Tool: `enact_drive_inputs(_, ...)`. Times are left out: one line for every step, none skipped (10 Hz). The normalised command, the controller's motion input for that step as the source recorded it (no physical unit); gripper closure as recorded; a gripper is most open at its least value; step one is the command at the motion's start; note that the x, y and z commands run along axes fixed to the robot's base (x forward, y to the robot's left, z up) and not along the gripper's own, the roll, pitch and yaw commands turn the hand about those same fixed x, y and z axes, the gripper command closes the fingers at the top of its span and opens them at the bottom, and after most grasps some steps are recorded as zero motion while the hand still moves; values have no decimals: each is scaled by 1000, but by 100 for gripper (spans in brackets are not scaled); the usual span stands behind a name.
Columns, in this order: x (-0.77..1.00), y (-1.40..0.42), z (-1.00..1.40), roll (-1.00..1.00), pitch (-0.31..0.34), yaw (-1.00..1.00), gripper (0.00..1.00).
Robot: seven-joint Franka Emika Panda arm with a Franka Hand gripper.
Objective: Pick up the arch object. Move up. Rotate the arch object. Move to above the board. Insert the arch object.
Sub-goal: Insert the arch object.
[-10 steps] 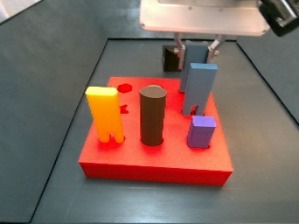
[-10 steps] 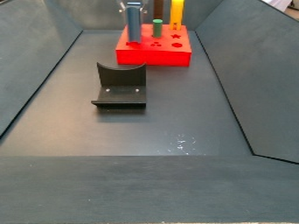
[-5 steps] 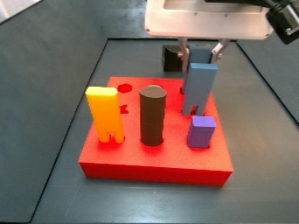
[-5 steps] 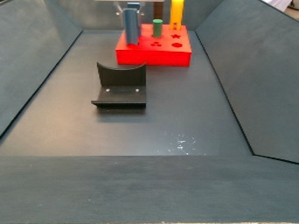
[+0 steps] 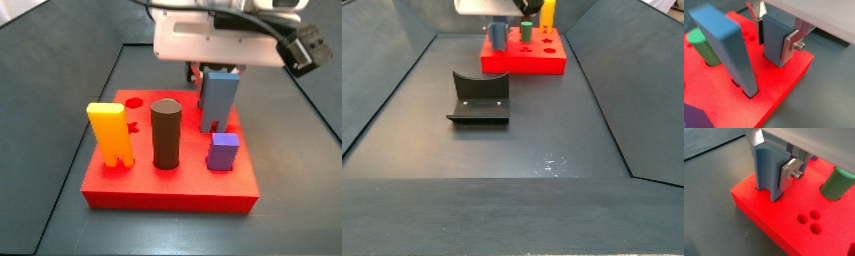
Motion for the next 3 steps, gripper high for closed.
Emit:
enact_drive_inputs(0,0,-371,0,-219,-11,100)
enact_drive_inputs(-146,0,-154,0,-280,0,100)
enact_drive_inputs(-97,-46,0,34,-70,0,100)
